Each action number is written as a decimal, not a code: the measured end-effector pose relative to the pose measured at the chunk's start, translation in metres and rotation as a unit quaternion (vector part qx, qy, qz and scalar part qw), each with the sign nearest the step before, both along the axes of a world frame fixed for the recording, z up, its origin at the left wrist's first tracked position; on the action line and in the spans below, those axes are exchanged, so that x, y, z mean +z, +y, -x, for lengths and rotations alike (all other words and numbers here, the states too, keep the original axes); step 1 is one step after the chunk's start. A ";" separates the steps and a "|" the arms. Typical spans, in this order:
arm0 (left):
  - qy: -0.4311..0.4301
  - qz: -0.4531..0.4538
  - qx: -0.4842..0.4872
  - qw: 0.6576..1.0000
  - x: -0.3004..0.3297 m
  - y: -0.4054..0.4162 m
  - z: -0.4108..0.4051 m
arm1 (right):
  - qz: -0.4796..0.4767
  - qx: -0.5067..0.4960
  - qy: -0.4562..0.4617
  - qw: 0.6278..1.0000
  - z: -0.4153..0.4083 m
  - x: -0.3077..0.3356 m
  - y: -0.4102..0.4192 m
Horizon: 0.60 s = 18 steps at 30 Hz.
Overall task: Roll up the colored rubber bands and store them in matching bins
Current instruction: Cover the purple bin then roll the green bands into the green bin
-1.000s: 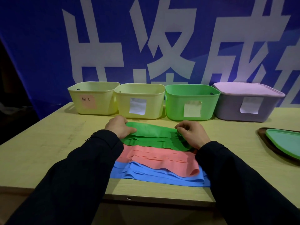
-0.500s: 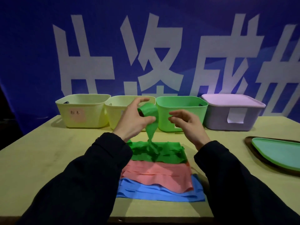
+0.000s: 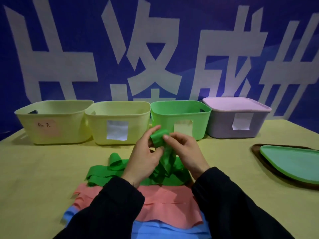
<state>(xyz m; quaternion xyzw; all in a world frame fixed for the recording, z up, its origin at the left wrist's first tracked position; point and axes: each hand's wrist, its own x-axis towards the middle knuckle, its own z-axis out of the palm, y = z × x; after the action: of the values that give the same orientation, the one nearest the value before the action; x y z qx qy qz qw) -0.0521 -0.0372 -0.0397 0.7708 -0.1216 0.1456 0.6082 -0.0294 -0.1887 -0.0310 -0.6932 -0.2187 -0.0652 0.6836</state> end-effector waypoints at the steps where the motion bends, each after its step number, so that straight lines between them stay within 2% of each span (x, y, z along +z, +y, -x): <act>1: -0.006 -0.001 -0.009 1.000 0.002 0.001 0.001 | -0.004 0.003 -0.007 1.000 -0.001 0.001 0.001; 4: -0.012 0.031 -0.022 0.999 0.006 0.003 0.004 | -0.012 0.014 -0.019 1.000 -0.008 0.006 0.009; 7: 0.026 0.141 -0.026 0.989 0.006 0.003 0.003 | -0.052 0.011 -0.022 0.998 -0.009 0.004 0.014; 10: 0.038 0.133 0.030 0.990 0.004 0.001 0.001 | -0.085 -0.004 -0.001 0.996 -0.005 -0.001 0.015; 13: -0.007 0.126 0.054 0.990 -0.001 0.000 0.002 | -0.101 0.005 0.018 0.995 -0.001 -0.003 0.013; 18: -0.005 0.198 0.010 0.980 0.000 0.001 0.002 | -0.110 0.015 0.002 0.994 0.005 -0.003 0.012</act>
<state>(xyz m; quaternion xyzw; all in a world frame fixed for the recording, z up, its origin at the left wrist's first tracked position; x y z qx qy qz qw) -0.0544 -0.0361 -0.0394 0.6357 -0.0859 0.1762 0.7466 -0.0341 -0.1770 -0.0340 -0.6104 -0.2191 -0.0770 0.7573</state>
